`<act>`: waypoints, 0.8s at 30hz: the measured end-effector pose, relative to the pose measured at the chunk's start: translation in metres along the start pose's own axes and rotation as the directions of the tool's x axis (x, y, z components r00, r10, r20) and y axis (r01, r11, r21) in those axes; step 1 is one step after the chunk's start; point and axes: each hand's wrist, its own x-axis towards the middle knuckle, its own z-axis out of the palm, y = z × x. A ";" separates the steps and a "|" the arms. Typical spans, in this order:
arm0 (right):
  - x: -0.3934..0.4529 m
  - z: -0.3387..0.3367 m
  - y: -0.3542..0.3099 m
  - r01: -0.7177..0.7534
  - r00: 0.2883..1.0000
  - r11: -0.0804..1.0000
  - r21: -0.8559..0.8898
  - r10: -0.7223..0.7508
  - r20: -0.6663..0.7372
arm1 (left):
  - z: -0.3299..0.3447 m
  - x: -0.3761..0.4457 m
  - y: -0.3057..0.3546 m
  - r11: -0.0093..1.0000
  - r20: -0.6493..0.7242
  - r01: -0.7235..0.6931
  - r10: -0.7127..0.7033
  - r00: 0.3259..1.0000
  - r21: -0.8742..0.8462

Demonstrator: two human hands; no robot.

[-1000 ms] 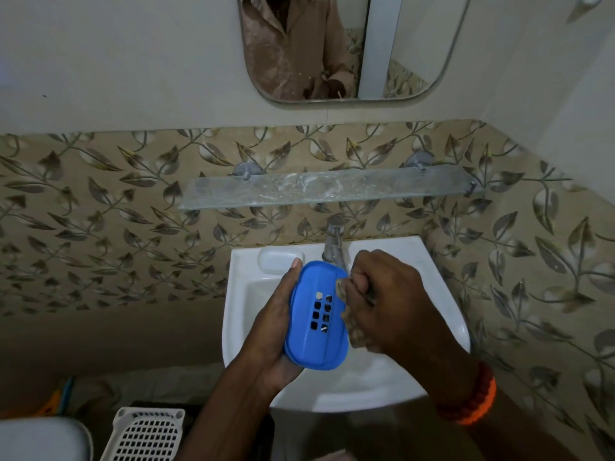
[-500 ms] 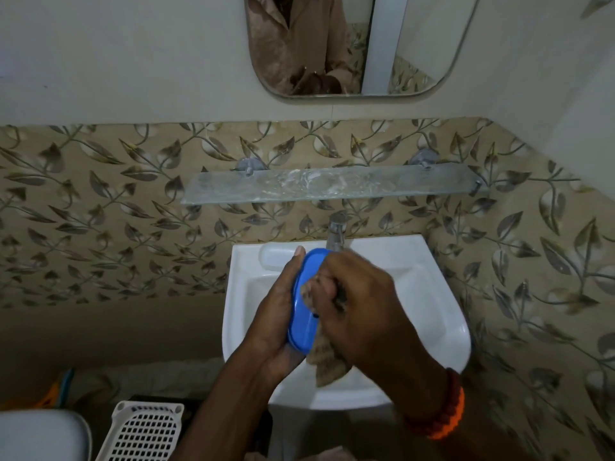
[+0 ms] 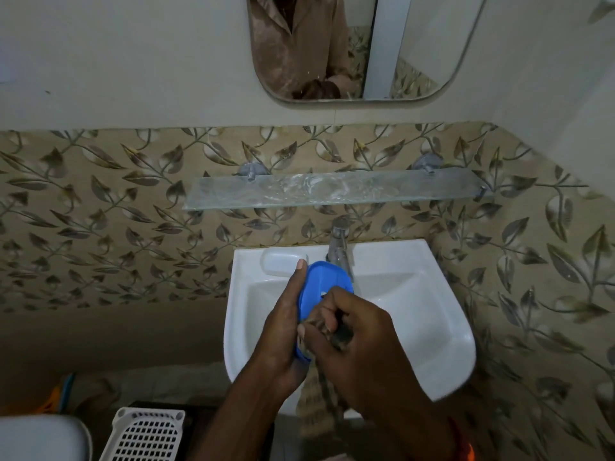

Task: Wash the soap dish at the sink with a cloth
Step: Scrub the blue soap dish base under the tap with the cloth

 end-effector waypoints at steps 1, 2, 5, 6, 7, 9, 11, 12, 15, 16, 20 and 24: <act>0.005 -0.002 0.000 -0.003 1.000 1.000 0.026 0.004 -0.018 | -0.001 0.000 0.000 0.999 0.032 0.021 -0.020 0.999 -0.028; 0.010 -0.006 0.002 -0.028 0.999 0.998 0.047 0.030 -0.042 | -0.002 0.001 0.000 0.998 0.066 0.030 -0.027 0.997 -0.046; 0.018 -0.022 0.011 -0.170 0.978 0.981 0.090 0.179 -0.108 | -0.008 0.004 0.009 1.000 0.009 -0.004 0.004 1.000 0.023; 0.019 -0.029 0.014 -0.225 0.965 0.968 0.113 0.238 -0.109 | -0.010 0.005 0.012 0.998 -0.053 -0.012 0.015 0.998 0.065; 0.018 -0.035 0.017 -0.279 0.950 0.951 0.134 0.294 -0.106 | -0.011 0.007 0.013 0.994 -0.110 -0.014 0.026 0.994 0.107; 0.014 -0.041 0.019 -0.351 0.927 0.924 0.152 0.366 -0.084 | -0.013 0.010 0.013 0.986 -0.179 -0.010 0.040 0.983 0.164; 0.010 -0.040 0.017 -0.375 0.923 0.916 0.142 0.382 -0.030 | -0.012 0.013 0.010 0.988 -0.222 -0.012 0.046 0.974 0.154; 0.006 -0.036 0.016 -0.371 0.927 0.920 0.127 0.374 0.005 | -0.011 0.015 0.008 0.988 -0.251 -0.020 0.059 0.966 0.153; -0.005 -0.023 0.020 -0.376 0.925 0.925 0.050 0.372 0.074 | -0.012 0.023 0.003 0.987 -0.282 -0.047 0.090 0.955 0.156; -0.007 -0.020 0.023 -0.399 0.916 0.916 0.030 0.397 0.064 | -0.013 0.024 0.002 0.987 -0.285 -0.040 0.084 0.955 0.157; -0.004 -0.027 0.034 -0.527 0.849 0.827 0.196 0.522 0.080 | -0.025 0.022 0.003 0.999 -0.129 0.044 -0.045 0.991 -0.006; 0.002 -0.029 0.040 -0.615 0.780 0.684 0.392 0.600 0.177 | -0.043 0.019 0.002 0.953 0.116 0.139 -0.111 0.987 -0.270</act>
